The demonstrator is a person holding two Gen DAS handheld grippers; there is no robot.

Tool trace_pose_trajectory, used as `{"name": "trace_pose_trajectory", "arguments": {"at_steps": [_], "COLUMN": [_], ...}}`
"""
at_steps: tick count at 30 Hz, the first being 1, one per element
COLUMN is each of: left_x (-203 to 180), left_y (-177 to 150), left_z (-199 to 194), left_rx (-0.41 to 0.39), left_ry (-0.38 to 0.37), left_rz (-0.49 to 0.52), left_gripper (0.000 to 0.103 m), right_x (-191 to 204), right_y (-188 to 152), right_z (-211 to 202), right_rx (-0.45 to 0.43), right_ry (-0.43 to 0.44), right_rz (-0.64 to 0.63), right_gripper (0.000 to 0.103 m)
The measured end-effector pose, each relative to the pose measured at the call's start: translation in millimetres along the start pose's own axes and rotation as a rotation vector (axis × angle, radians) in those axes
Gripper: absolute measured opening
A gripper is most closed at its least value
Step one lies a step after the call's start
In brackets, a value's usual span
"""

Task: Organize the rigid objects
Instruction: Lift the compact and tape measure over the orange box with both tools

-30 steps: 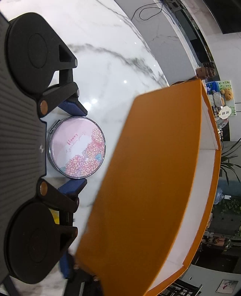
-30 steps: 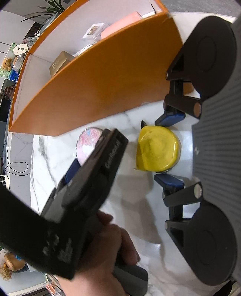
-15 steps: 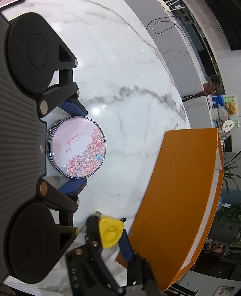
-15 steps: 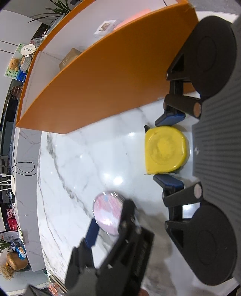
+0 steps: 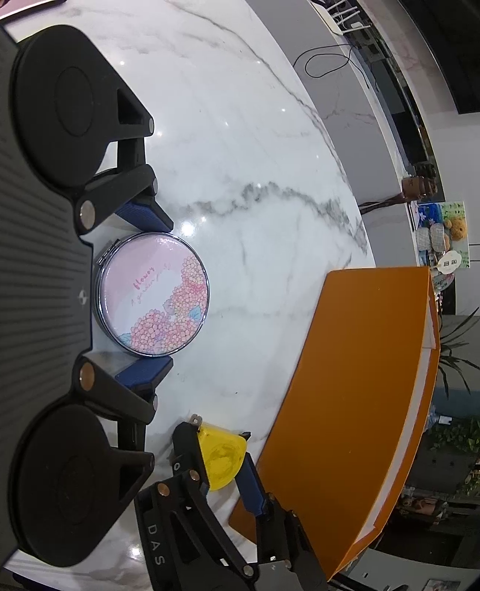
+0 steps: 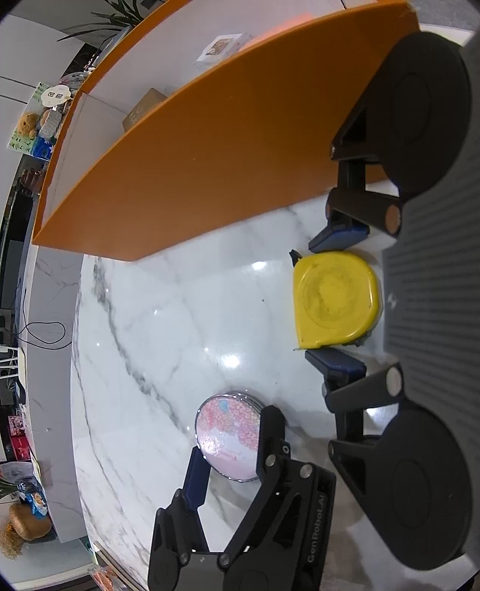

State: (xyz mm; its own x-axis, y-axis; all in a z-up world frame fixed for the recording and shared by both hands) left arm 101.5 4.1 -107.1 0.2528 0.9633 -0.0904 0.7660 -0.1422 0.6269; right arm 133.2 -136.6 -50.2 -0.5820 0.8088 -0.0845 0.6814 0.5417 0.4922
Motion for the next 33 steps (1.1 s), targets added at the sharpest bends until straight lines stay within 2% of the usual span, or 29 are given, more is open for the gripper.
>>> {"name": "trace_pose_trajectory", "arguments": {"at_steps": [11, 18, 30, 33], "left_x": [7, 4, -6, -14], "left_y": [20, 44, 78, 87], "left_z": [-25, -45, -66, -68], "left_rx": [-0.051, -0.104, -0.177, -0.192], "left_ry": [0.005, 0.012, -0.004, -0.013], "left_rz": [-0.050, -0.081, -0.109, -0.104], "left_gripper": [0.083, 0.083, 0.083, 0.083], "right_x": [1, -3, -46, -59], "right_y": [13, 38, 57, 58], "right_z": [-12, -38, -76, -87], "right_rx": [-0.034, -0.112, -0.189, -0.218], "right_ry": [-0.008, -0.026, -0.057, -0.009], "right_rz": [-0.005, 0.001, 0.101, 0.156], "right_gripper": [0.055, 0.055, 0.055, 0.055]}}
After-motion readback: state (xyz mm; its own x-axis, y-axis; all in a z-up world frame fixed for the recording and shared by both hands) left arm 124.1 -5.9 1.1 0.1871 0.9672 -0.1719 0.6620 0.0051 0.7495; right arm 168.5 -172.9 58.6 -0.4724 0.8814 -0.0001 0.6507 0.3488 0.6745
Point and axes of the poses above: each gripper's, at about its wrist camera, not at the fingertips, and z roughly the way its jaws point, x to its left, y to its top, the point moved 5 cm from there along z, roughly the way its jaws point, and after that the axes turned 9 degrees about -z, right-handed, at the moved point
